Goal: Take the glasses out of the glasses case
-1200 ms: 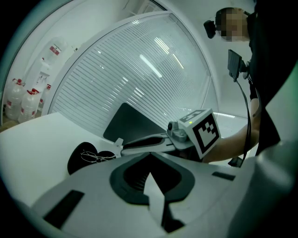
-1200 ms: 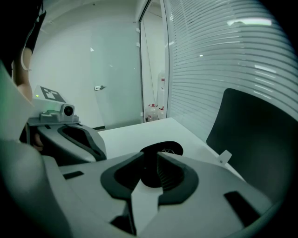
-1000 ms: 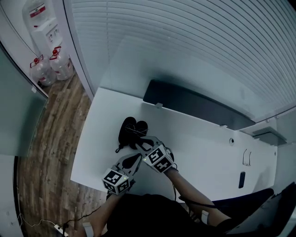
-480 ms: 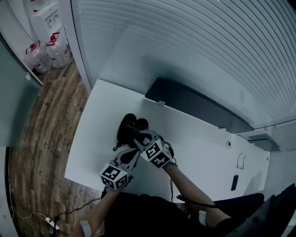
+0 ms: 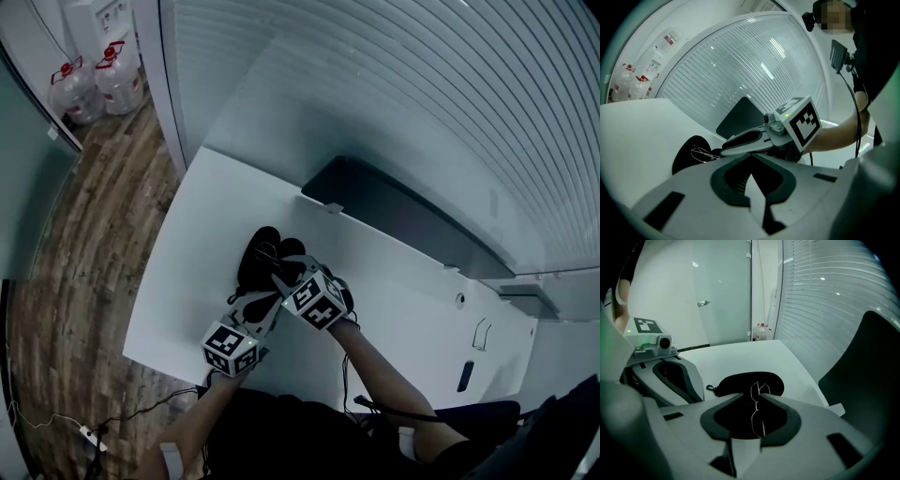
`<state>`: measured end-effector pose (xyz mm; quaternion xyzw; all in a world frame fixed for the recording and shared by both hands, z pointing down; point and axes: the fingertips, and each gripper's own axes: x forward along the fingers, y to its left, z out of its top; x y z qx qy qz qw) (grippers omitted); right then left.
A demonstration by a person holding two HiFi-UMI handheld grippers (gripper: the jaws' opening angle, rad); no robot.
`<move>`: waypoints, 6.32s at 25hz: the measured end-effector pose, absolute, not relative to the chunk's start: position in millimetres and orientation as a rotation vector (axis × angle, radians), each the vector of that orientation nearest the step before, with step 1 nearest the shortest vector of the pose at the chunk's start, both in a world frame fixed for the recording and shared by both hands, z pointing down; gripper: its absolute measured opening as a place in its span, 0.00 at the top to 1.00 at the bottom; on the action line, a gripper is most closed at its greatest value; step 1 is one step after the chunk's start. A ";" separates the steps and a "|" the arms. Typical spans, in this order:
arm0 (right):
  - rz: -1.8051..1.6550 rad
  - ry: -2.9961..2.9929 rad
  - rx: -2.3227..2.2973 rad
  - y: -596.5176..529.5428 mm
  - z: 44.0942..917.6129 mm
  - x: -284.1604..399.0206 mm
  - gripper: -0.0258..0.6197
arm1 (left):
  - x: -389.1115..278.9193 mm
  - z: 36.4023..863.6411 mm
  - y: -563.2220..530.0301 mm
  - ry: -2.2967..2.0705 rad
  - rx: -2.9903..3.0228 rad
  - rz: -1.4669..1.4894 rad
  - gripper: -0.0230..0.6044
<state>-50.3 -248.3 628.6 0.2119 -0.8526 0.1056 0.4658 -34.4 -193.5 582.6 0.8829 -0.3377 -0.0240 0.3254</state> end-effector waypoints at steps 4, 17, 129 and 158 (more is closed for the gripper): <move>0.259 -2.057 0.481 -251.2 636.4 -49.0 0.81 | -33.3 588.4 -198.1 -0.884 2.295 -0.061 0.95; 0.236 -1.965 0.383 -261.9 652.4 -48.6 0.81 | -33.4 600.6 -212.4 -0.912 2.233 -0.073 0.95; 0.295 -2.195 0.935 -177.2 582.1 -18.8 0.90 | -10.5 547.7 -114.5 -0.732 2.551 0.268 0.95; 0.510 -2.119 0.908 -143.9 630.5 -3.5 0.90 | 2.1 585.3 -87.9 -0.542 2.525 0.367 0.95</move>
